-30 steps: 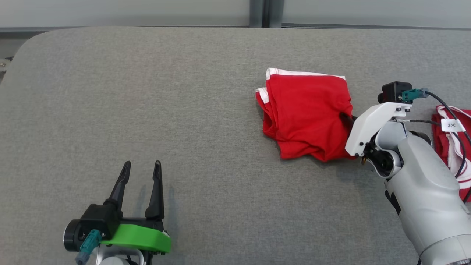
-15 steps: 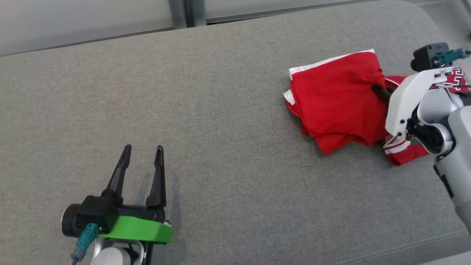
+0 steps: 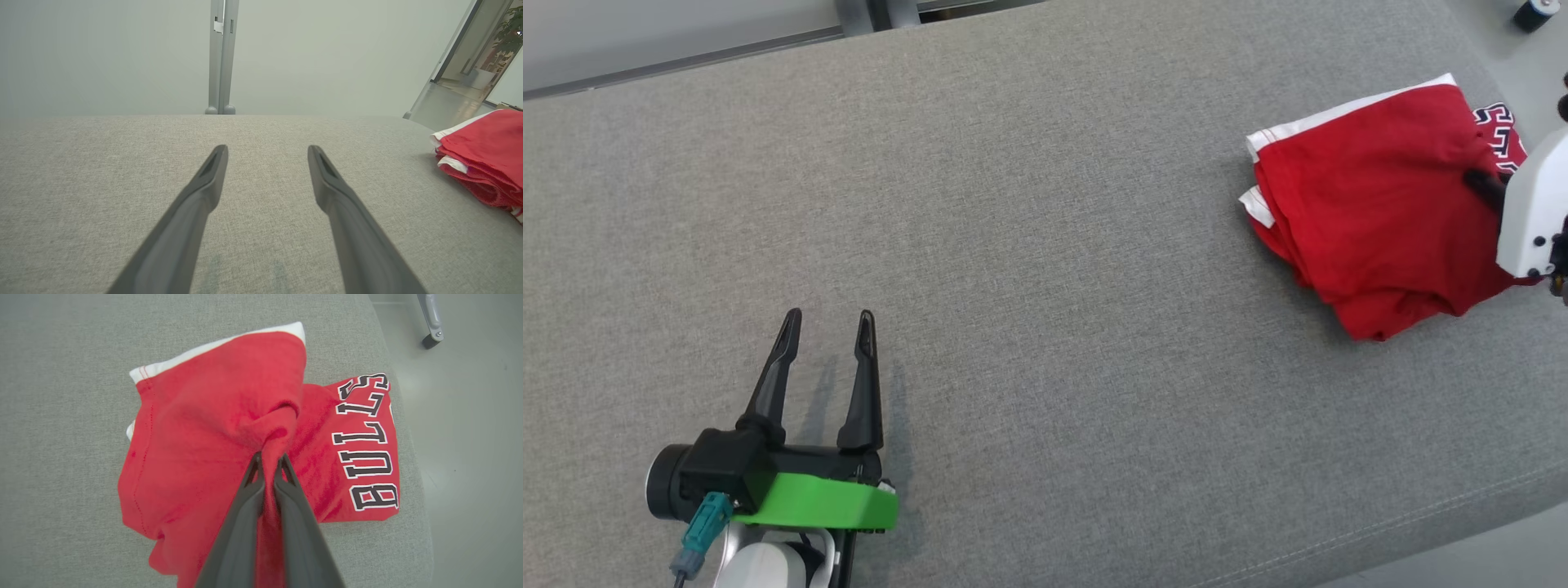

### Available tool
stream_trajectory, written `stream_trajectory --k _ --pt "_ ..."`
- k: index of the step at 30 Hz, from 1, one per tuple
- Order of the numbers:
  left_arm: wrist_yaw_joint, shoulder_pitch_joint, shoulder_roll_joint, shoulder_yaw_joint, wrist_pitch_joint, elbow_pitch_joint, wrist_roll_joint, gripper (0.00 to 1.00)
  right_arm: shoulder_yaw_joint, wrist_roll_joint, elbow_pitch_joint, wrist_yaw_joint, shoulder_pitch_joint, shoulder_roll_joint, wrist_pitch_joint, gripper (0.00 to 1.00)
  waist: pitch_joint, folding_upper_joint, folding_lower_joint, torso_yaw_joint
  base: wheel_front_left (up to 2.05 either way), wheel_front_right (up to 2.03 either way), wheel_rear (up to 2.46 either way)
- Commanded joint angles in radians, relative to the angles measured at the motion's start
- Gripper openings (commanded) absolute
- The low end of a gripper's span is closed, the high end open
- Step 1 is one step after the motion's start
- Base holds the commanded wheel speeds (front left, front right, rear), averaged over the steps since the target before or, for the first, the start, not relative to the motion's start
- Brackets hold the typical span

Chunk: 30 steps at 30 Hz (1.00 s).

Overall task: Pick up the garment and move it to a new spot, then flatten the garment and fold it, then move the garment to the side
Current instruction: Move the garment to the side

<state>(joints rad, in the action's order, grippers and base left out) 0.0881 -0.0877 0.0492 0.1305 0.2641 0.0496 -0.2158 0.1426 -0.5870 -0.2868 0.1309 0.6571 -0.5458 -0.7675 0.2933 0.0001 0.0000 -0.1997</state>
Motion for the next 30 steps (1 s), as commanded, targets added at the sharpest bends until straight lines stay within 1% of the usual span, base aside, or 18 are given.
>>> stream_trajectory --k 1,4,6,11,16,17,18,19,20,21,23,25,27,30 --pt "0.006 0.003 0.004 -0.005 0.000 -0.002 0.010 1.00 -0.019 0.021 -0.001 -0.001 -0.013 -0.008 -0.010 0.00 0.009 -0.0001 0.0000 0.010 0.00 0.00 0.00" --pt "0.008 -0.006 0.004 -0.008 0.000 -0.002 0.012 1.00 -0.063 0.062 -0.025 -0.001 -0.017 -0.024 -0.016 0.00 0.020 -0.0001 0.0000 0.022 0.00 0.00 0.00" --pt "0.009 -0.014 0.004 -0.008 0.000 0.000 0.015 1.00 -0.085 0.094 -0.049 -0.001 -0.019 -0.019 -0.015 0.00 0.027 -0.0001 0.0000 0.031 0.00 0.00 0.00" --pt "0.014 -0.026 0.004 -0.007 0.000 0.006 0.013 1.00 -0.149 0.189 -0.131 -0.001 -0.013 0.001 0.046 0.00 0.040 -0.0001 0.0000 0.055 0.00 0.00 0.00" --pt "0.013 -0.028 0.003 -0.006 0.000 0.009 0.007 1.00 -0.179 0.288 -0.205 -0.001 -0.022 0.016 0.117 0.00 0.049 -0.0001 0.0000 0.073 0.00 0.00 0.00" --pt "0.012 -0.029 0.004 -0.006 0.000 0.009 0.007 1.00 -0.191 0.304 -0.216 -0.001 -0.019 0.019 0.143 0.38 0.051 -0.0001 0.0000 0.075 0.00 0.00 0.00" --pt "0.011 -0.030 0.004 -0.005 0.000 0.009 0.006 1.00 -0.201 0.324 -0.227 -0.001 -0.015 0.021 0.171 0.67 0.052 -0.0001 0.0000 0.078 0.00 0.00 0.00" --pt "0.011 -0.030 0.003 -0.003 0.000 0.010 0.005 1.00 -0.207 0.342 -0.239 -0.001 -0.014 0.025 0.198 0.76 0.054 -0.0001 0.0000 0.080 0.00 0.00 0.00" --pt "0.010 -0.031 0.003 -0.002 0.000 0.011 0.005 1.00 -0.214 0.353 -0.251 -0.001 -0.012 0.031 0.229 0.94 0.054 -0.0001 0.0000 0.082 0.00 0.00 0.00" --pt "0.009 -0.031 0.003 -0.002 0.000 0.012 0.004 1.00 -0.227 0.366 -0.265 -0.001 -0.009 0.038 0.255 1.00 0.054 -0.0001 0.0000 0.083 0.00 0.00 0.00" --pt "0.007 -0.030 0.004 -0.001 0.000 0.015 0.003 1.00 -0.238 0.391 -0.293 -0.001 -0.014 0.053 0.286 1.00 0.048 -0.0001 0.0000 0.086 0.00 0.00 0.00" --pt "0.003 -0.022 0.003 -0.002 0.000 0.018 0.001 1.00 -0.239 0.391 -0.301 -0.001 -0.023 0.067 0.310 1.00 0.037 -0.0001 0.0000 0.086 0.00 0.00 0.00" --pt "0.000 -0.011 0.004 -0.003 0.000 0.021 -0.001 1.00 -0.237 0.403 -0.278 -0.001 -0.029 0.071 0.366 1.00 0.021 -0.0001 0.0000 0.086 0.00 0.00 0.00" --pt "-0.002 0.009 0.003 -0.008 0.000 0.024 -0.004 1.00 -0.229 0.388 -0.222 -0.001 -0.051 0.099 0.463 1.00 -0.011 -0.0001 0.0000 0.087 0.00 0.00 0.00"
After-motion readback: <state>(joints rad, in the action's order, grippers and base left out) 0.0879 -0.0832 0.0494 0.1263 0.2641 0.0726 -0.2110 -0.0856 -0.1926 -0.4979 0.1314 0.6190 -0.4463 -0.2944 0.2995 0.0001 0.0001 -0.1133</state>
